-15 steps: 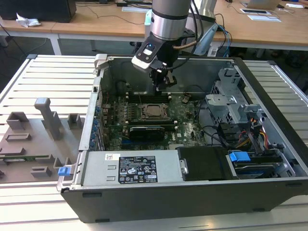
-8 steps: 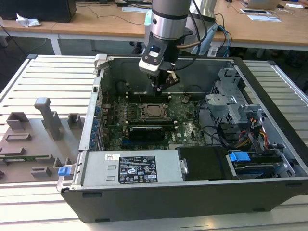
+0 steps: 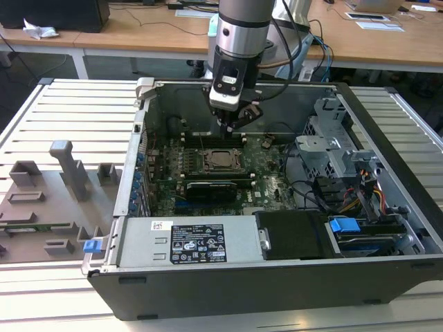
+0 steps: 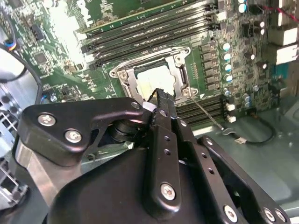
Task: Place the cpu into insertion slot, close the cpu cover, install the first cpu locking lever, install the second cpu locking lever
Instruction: 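Install the first cpu locking lever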
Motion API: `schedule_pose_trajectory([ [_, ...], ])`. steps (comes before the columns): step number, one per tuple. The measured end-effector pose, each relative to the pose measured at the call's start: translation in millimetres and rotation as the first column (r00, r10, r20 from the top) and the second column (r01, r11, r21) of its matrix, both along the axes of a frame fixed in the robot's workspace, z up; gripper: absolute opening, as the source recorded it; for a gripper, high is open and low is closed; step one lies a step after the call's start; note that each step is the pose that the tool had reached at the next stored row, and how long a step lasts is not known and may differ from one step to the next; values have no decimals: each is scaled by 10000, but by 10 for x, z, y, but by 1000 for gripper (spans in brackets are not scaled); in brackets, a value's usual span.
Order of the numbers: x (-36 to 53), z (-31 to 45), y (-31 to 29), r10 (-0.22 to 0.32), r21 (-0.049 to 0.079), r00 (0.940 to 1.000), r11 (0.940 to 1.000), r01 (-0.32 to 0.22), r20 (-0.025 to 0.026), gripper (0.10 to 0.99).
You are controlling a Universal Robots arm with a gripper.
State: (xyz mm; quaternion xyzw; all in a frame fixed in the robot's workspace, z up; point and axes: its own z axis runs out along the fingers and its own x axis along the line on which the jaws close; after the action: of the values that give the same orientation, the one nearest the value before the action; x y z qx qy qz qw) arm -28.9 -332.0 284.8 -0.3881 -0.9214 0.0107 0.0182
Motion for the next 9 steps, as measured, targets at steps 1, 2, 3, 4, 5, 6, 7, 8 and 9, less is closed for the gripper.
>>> schedule_pose_trajectory([
  [1, 0, 0, 0, 137, 1, 9999, 9999, -137, 0, 106],
  [2, 0, 0, 0, 302, 1, 9995, 9995, -302, 0, 106],
  [3, 0, 0, 0, 484, 0, 9988, 9988, -484, 0, 106],
  [4, 0, 0, 0, 624, 1, 9981, 9981, -624, 1, 106],
  [5, 0, 0, 0, 802, 1, 9968, 9968, -802, 0, 106],
  [6, 0, 0, 0, 952, 1, 9955, 9955, -952, 0, 106],
  [7, 0, 0, 0, 1115, 1, 9938, 9938, -1115, 1, 106],
  [8, 0, 0, 0, 1259, 1, 9920, 9920, -1259, 0, 106],
  [9, 0, 0, 0, 1515, 1, 9885, 9885, -1515, 1, 106],
])
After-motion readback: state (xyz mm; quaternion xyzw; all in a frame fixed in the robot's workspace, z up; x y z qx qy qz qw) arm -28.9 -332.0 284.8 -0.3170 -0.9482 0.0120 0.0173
